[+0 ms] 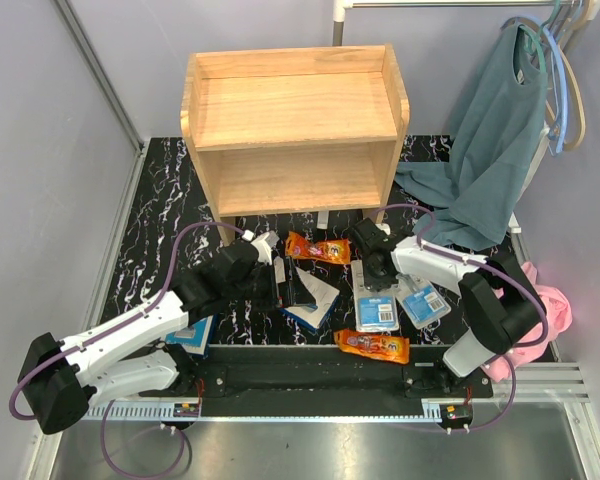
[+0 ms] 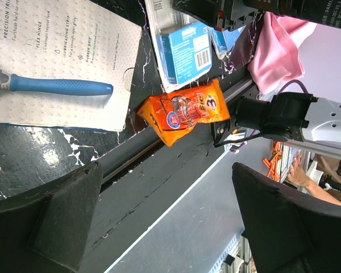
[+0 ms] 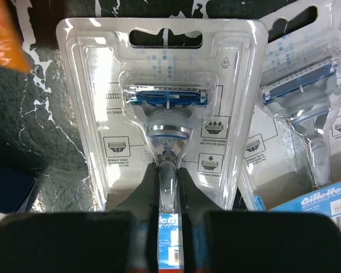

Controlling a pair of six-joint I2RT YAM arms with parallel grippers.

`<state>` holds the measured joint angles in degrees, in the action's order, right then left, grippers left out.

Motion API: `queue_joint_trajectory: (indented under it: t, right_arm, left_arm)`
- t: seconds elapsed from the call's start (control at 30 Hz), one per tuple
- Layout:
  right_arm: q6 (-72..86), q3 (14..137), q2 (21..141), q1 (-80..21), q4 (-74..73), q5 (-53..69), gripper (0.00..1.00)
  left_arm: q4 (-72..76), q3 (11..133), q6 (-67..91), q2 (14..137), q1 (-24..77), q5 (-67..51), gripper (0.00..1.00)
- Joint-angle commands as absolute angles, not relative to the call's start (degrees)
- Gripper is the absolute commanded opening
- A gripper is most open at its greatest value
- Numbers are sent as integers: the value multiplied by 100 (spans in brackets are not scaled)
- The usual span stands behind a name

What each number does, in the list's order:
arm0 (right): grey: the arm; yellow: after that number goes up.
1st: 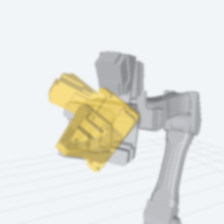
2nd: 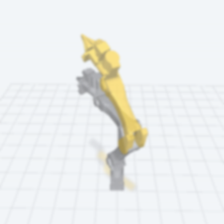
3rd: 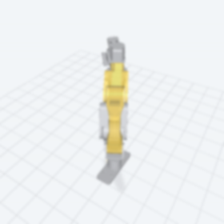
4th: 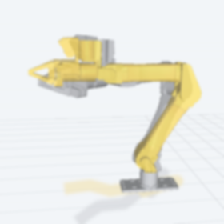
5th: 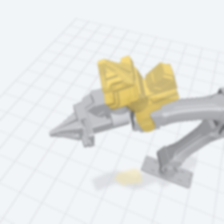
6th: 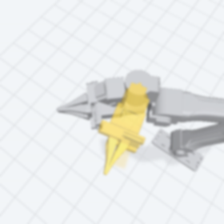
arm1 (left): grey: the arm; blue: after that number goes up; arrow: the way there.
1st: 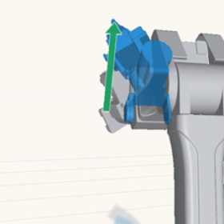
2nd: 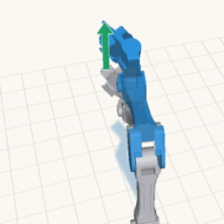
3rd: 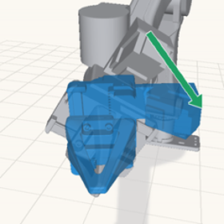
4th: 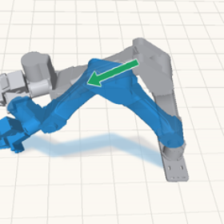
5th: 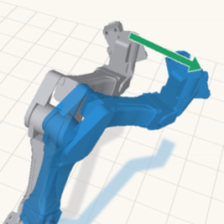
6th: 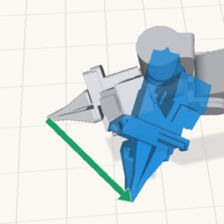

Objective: Place and organize the shaving razors onto the shelf

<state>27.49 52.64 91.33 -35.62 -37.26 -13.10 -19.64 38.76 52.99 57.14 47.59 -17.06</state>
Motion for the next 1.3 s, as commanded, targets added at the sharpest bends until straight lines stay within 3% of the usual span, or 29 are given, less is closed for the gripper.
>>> queue_joint_trajectory:
  t: [0.0, 0.23, 0.83, 0.97, 1.27]
  right_arm:
    - [2804, 5177, 8965, -3507, -3647, -1143, 2]
    - [2926, 5203, 8412, -3507, -3639, -1204, 0]
    - [3331, 4896, 5670, -3516, -3894, -994, 0]
    - [3410, 4992, 5660, -3664, -3850, -712, 0]
    - [3902, 5818, 6275, -4956, -3911, -1336, 0]
  left_arm:
    - [-1758, 3885, 5291, 5634, 4790, -1564, 99]
    - [-1767, 3885, 5265, 5546, 4790, -1556, 99]
    - [-1407, 3683, 5203, 5063, 4834, -1635, 99]
    - [-1178, 3717, 5150, 5062, 4948, -1687, 99]
    - [-853, 4157, 5238, 5748, 5624, -1442, 99]
